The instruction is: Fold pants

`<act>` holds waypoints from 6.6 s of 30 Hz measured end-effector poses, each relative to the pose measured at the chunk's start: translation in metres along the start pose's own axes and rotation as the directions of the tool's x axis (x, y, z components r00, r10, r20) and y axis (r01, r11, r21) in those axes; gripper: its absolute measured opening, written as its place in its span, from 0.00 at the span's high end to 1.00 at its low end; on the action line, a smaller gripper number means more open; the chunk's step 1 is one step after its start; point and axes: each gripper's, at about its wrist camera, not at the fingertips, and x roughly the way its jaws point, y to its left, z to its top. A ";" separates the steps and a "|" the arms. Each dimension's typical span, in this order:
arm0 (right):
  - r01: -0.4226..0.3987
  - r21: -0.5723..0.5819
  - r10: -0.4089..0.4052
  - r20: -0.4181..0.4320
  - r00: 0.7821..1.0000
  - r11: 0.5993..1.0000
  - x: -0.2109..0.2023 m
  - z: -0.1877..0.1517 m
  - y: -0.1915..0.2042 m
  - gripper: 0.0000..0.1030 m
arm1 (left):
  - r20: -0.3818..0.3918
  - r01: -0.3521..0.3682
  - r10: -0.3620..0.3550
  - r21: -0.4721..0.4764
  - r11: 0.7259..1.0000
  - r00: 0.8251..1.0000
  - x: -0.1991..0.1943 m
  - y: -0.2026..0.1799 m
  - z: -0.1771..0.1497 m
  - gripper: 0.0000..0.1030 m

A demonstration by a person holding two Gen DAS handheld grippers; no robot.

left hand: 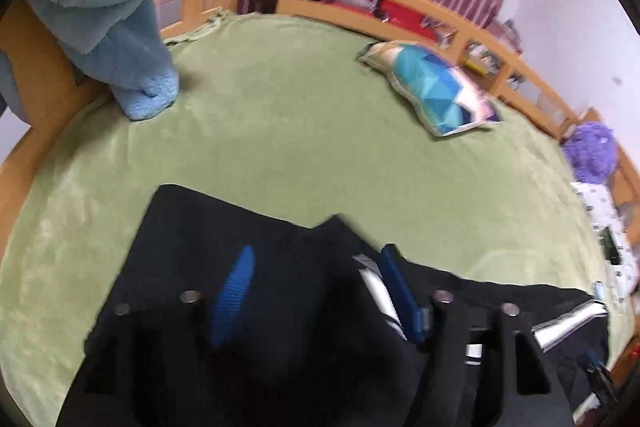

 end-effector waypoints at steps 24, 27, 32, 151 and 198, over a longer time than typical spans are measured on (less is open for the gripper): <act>-0.010 0.038 0.009 0.012 1.000 0.999 -0.013 -0.007 -0.005 0.53 | -0.077 -0.291 0.293 0.039 0.956 0.953 0.021 -0.041 -0.053 0.81; -0.003 0.041 0.002 0.007 1.000 0.999 -0.010 -0.006 -0.008 0.53 | 0.046 -0.395 0.394 0.007 0.919 0.918 0.008 -0.018 -0.027 0.82; 0.008 0.034 -0.008 -0.004 1.000 0.999 -0.005 -0.006 -0.006 0.53 | 0.025 -0.337 0.345 -0.156 0.928 0.938 0.004 0.039 -0.006 0.81; 0.245 0.201 -0.268 0.093 0.959 0.948 -0.125 -0.023 -0.241 0.47 | -0.056 -0.182 0.179 -0.049 0.982 0.982 -0.079 0.024 -0.142 0.37; -0.100 -0.321 0.084 -0.064 0.994 0.942 0.096 0.086 0.037 0.96 | 0.056 0.023 -0.028 0.089 0.996 0.998 -0.037 0.006 -0.077 0.37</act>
